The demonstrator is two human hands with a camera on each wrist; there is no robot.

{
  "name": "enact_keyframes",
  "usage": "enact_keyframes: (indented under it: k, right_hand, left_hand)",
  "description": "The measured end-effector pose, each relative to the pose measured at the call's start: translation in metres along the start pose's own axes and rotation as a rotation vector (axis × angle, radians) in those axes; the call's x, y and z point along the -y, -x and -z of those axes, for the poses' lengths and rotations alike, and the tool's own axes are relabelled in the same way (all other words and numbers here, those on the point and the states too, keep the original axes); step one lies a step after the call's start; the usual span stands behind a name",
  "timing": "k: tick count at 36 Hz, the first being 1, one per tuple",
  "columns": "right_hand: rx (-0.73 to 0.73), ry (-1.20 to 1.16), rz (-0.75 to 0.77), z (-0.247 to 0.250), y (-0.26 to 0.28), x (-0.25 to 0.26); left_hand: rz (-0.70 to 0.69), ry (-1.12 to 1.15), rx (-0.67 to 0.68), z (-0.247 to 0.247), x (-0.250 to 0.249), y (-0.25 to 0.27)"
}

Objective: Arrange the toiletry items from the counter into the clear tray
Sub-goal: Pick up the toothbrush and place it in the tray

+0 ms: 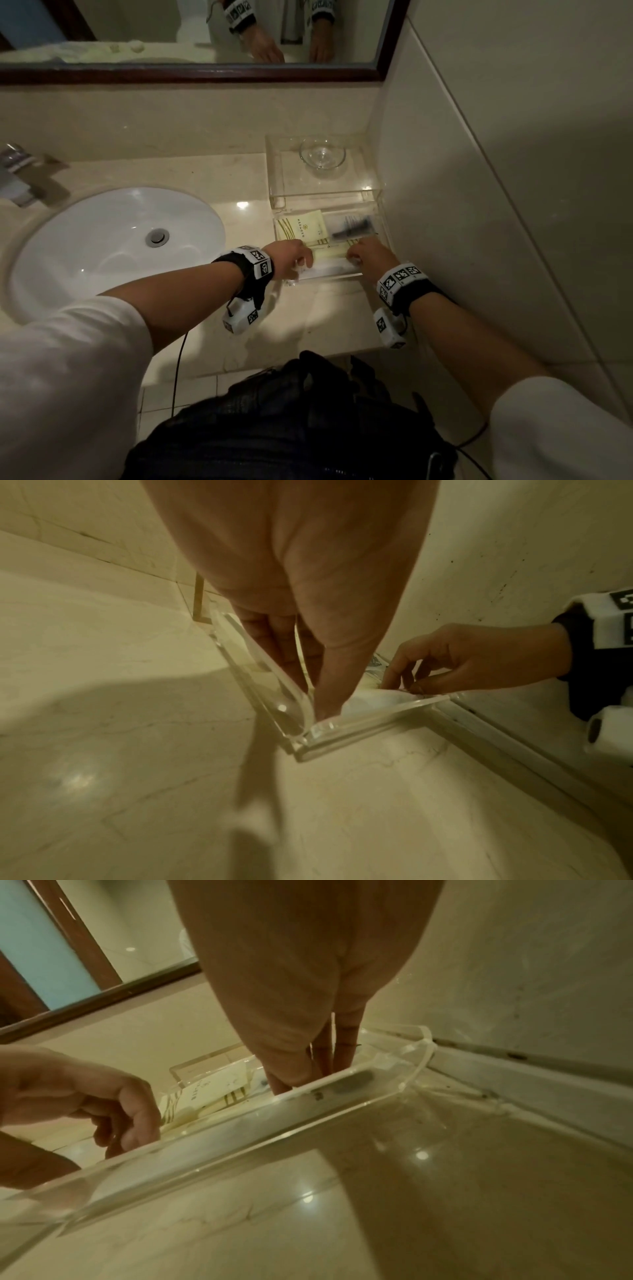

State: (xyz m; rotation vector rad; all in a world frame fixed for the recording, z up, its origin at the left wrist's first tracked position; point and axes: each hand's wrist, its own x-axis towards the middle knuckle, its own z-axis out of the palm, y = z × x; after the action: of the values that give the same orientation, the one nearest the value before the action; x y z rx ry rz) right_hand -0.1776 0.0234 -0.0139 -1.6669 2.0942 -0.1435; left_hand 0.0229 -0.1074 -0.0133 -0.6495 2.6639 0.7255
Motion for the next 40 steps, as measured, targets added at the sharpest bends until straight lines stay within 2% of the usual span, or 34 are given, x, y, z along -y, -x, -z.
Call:
enact_keyframes:
  k: [6,12,21,26,33,40]
  right_hand:
    - [-0.03,-0.026,-0.11,0.0,-0.004,0.004]
    - [-0.067,0.011,-0.355,0.002,-0.006,0.009]
    - [-0.1,-0.045,-0.404,-0.007,-0.008,0.009]
    - [-0.122,-0.044,-0.428,-0.004,-0.012,0.01]
    - [-0.23,-0.189,-0.327,0.0,-0.026,0.03]
    - [-0.266,-0.224,-0.114,-0.005,-0.04,0.081]
  left_hand:
    - [0.016,-0.003,0.039,0.004,-0.002,-0.004]
    - [0.055,0.017,0.037,0.005,-0.005,-0.004]
    - [0.064,-0.008,0.076,0.004,-0.008,-0.004]
    - [0.055,0.065,-0.013,0.005,-0.006,-0.001]
    - [0.097,0.294,-0.272,0.015,0.002,0.017]
    - [0.247,0.555,-0.416,0.024,0.042,0.064]
